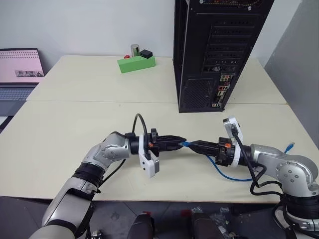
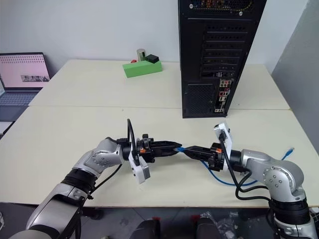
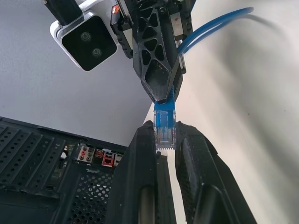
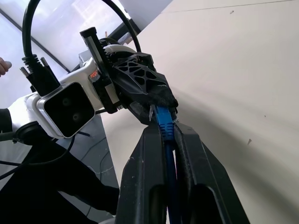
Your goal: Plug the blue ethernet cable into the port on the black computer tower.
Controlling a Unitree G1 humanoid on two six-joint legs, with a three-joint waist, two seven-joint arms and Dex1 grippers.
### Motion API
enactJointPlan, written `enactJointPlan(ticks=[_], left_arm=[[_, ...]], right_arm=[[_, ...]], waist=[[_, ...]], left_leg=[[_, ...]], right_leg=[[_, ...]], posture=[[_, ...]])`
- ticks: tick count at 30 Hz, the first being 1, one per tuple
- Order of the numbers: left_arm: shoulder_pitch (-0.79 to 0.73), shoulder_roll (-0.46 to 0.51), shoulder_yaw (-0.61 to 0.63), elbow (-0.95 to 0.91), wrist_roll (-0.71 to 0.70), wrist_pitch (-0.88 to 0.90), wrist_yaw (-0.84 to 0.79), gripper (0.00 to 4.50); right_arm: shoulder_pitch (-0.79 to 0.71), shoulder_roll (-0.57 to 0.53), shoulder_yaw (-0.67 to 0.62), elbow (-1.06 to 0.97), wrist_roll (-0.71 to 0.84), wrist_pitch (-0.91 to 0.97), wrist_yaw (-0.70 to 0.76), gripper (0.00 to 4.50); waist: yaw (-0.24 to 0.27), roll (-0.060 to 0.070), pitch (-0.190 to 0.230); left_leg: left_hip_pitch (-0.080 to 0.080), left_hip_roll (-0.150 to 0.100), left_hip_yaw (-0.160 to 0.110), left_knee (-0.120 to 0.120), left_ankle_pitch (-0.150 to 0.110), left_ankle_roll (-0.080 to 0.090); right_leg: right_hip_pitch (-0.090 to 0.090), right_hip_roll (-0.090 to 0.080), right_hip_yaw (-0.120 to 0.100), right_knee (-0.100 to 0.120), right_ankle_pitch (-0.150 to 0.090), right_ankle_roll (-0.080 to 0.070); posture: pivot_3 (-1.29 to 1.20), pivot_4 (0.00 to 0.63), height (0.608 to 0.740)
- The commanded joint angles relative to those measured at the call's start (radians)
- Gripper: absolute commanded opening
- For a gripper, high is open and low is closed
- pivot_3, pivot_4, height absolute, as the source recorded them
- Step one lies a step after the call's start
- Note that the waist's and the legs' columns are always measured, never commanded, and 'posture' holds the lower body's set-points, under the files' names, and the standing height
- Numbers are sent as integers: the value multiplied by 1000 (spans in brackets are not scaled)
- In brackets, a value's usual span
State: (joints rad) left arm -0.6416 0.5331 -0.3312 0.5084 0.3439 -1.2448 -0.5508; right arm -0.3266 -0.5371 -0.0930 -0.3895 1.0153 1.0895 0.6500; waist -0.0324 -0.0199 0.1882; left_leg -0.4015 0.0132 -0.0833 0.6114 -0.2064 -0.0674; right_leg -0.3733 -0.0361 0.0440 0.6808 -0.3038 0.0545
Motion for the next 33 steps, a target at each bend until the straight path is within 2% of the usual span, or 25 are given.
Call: enactJointPlan(ticks=[1,2,6,9,12,15,18,23,29,33], left_arm=[[-11,8,-5,-22,-50,34,6,976],[-10,9,-4,-24,-58,46,5,1019],[-10,16,-5,-23,-80,95,-11,1875],[13,21,-10,-17,-162,195,-64,2352],[77,2,18,-91,-297,434,-117,2874],[140,-39,51,-237,-436,764,-129,3482],[168,-81,79,-372,-507,1035,-95,3482],[134,-174,109,-538,-592,1410,-22,3482],[49,-280,109,-569,-573,1572,63,3482],[-1,-329,98,-540,-527,1595,99,3482]], right_arm=[[-14,0,-4,-16,36,5,9,0],[-14,-2,-3,-16,35,5,10,0],[-11,-7,-3,-19,31,3,11,0],[-3,-17,-15,-29,18,-10,1,0],[10,-20,-51,-45,-45,-74,-50,0],[22,20,-102,-54,-104,-139,-159,0],[37,64,-127,-70,-167,-203,-253,0],[-3,140,-114,-28,-388,-348,-458,0],[-89,191,-78,55,-564,-420,-601,0],[-159,238,-66,131,-631,-455,-650,0]], waist=[[0,0,0],[0,0,0],[0,0,0],[0,0,0],[-2,0,0],[-2,0,0],[-1,0,0],[-1,0,0],[-2,0,0],[-2,0,0]], left_leg=[[0,0,0,0,0,0],[0,0,0,0,0,0],[0,0,0,0,0,0],[0,0,0,0,0,0],[0,0,0,0,0,0],[0,0,0,0,0,0],[-1,0,-1,0,0,0],[-1,0,-1,0,0,0],[0,0,-1,-1,0,0],[0,0,0,0,0,0]], right_leg=[[0,0,0,0,0,0],[0,0,0,0,0,0],[0,0,0,0,0,0],[0,0,0,0,0,0],[0,0,0,0,0,0],[0,0,0,0,0,0],[0,0,0,0,0,0],[0,0,0,0,0,0],[-1,0,0,0,0,0],[-1,0,0,0,0,0]], posture=[[0,150,740],[0,150,740],[0,150,740],[0,150,740],[0,150,740],[0,150,740],[0,150,740],[0,150,740],[0,150,740],[0,150,740]])
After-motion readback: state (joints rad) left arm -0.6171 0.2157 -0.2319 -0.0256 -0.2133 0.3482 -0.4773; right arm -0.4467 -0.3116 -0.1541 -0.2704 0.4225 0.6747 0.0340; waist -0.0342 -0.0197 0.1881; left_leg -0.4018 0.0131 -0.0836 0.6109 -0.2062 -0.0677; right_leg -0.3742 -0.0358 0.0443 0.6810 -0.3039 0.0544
